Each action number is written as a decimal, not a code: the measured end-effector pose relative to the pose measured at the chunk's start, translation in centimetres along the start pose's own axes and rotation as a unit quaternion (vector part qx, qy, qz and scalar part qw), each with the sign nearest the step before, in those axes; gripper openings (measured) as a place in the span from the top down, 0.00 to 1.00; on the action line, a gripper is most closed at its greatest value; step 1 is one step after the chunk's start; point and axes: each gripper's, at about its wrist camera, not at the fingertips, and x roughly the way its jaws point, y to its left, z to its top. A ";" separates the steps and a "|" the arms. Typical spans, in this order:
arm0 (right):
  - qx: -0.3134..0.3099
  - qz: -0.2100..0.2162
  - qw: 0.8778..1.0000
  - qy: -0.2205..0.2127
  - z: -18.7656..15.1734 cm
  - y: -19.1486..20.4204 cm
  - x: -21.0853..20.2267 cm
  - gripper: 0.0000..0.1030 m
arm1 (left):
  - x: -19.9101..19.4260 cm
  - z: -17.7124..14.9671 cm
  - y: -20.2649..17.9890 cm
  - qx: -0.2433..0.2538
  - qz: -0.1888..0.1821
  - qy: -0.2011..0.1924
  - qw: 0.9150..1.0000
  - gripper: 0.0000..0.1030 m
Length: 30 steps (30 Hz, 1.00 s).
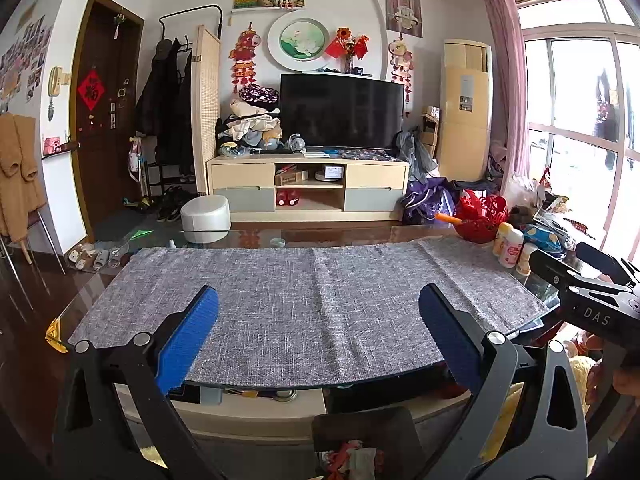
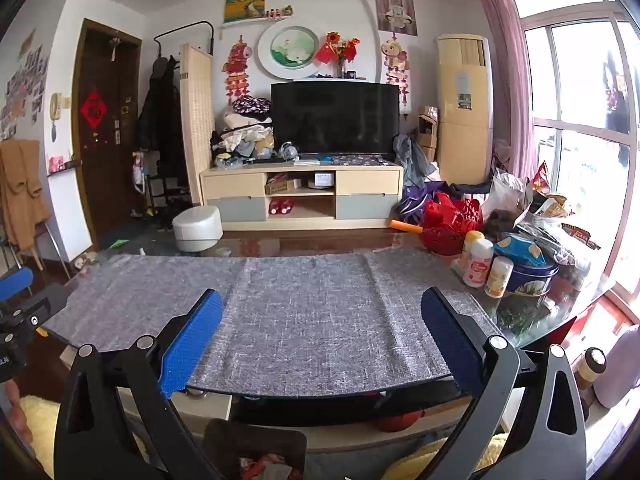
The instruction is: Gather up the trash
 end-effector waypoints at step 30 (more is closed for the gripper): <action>0.005 0.004 1.000 0.006 -0.3 0.5 0.0 0.03 | 0.1 0.0 -0.3 -0.001 -0.002 0.002 1.000 0.08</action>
